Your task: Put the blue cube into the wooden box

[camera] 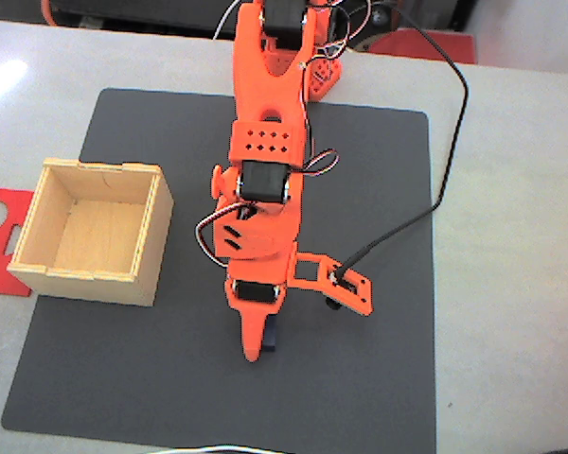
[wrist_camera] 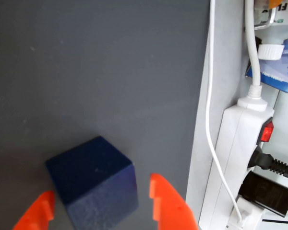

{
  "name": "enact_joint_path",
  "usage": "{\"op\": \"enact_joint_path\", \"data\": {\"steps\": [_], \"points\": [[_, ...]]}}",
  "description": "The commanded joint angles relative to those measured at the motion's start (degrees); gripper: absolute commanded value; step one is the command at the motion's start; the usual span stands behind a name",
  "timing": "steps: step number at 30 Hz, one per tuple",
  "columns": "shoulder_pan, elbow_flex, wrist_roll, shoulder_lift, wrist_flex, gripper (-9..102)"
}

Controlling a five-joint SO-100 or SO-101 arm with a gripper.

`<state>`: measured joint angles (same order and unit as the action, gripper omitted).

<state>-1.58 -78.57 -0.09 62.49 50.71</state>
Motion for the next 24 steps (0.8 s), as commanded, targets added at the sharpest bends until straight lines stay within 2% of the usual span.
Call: {"op": "enact_joint_path", "data": {"steps": [1, 7, 11, 13, 15, 17, 20, 21, 24], "points": [[-0.5, 2.7, 0.4, 0.7, 0.2, 19], [-0.6, 2.7, 0.6, 0.6, 0.3, 0], [-0.9, 3.3, 0.0, 0.6, 1.2, 0], [-1.0, 6.7, -0.9, 0.3, 4.3, 0], [0.1, 15.5, -1.1, -1.1, 11.0, 0], [1.8, 31.1, -1.4, -5.1, 20.7, 0], [4.7, 68.7, -3.2, -17.7, 38.6, 0], [5.4, 78.7, -4.7, -20.3, 42.3, 0], [7.3, 80.5, -7.3, -16.3, 45.1, 0]]}}
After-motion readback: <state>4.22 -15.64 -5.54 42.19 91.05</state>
